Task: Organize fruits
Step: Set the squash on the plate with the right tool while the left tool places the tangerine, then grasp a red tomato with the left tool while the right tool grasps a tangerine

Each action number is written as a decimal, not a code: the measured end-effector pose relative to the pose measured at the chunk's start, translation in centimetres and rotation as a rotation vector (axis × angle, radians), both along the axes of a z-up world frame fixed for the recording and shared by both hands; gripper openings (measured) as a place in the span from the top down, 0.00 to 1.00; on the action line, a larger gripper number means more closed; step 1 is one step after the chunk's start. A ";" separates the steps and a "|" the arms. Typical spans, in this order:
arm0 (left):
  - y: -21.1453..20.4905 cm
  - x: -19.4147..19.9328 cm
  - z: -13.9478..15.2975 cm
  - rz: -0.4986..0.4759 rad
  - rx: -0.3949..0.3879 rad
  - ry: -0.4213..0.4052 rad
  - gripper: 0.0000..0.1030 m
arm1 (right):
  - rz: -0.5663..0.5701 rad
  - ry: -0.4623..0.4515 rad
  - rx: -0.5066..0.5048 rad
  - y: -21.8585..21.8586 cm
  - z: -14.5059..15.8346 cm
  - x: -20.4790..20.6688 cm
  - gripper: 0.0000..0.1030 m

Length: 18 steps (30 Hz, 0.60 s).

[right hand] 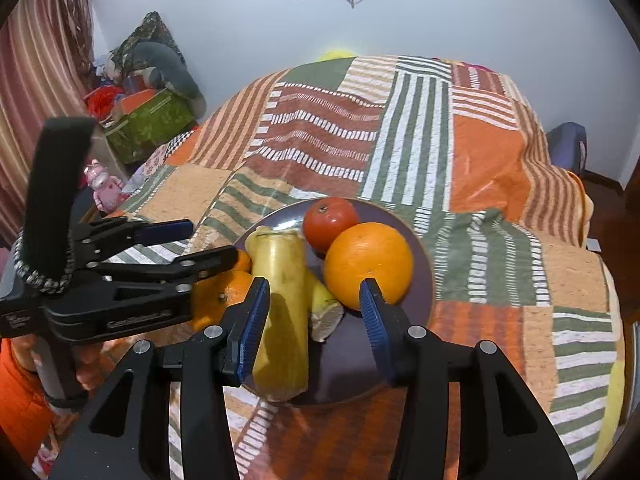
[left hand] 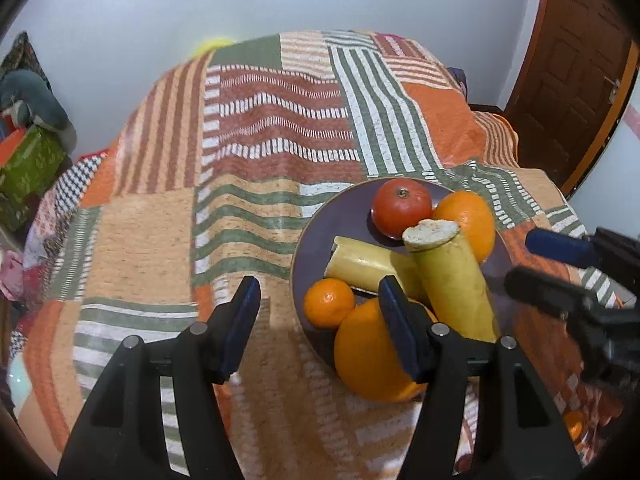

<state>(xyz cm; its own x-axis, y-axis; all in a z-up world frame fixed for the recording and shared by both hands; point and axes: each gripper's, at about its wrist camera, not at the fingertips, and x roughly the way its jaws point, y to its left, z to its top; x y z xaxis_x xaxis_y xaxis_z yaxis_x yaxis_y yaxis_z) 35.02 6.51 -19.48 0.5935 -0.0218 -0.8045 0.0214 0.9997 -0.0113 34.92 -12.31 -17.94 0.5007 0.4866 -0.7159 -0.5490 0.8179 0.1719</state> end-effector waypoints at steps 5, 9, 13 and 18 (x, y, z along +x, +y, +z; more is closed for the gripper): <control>0.0 -3.0 1.7 0.002 0.003 -0.029 0.41 | -0.011 -0.026 -0.024 -1.2 1.0 -1.2 0.55; -0.1 -5.6 3.0 0.006 -0.010 -0.047 0.41 | -0.016 -0.061 -0.048 -2.4 2.2 -3.0 0.53; -0.5 -8.2 4.0 0.004 -0.027 -0.056 0.40 | -0.022 -0.109 -0.084 -3.9 3.4 -5.4 0.48; -1.4 -11.4 4.8 0.001 -0.043 -0.059 0.36 | -0.030 -0.137 -0.107 -5.6 4.3 -7.8 0.44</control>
<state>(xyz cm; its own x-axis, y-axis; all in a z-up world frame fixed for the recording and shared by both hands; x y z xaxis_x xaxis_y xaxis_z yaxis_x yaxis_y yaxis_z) 23.61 5.12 -14.69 0.6398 -0.0555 -0.7665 0.0225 0.9983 -0.0535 27.08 -17.87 -13.69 0.6101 0.3949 -0.6869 -0.5367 0.8437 0.0084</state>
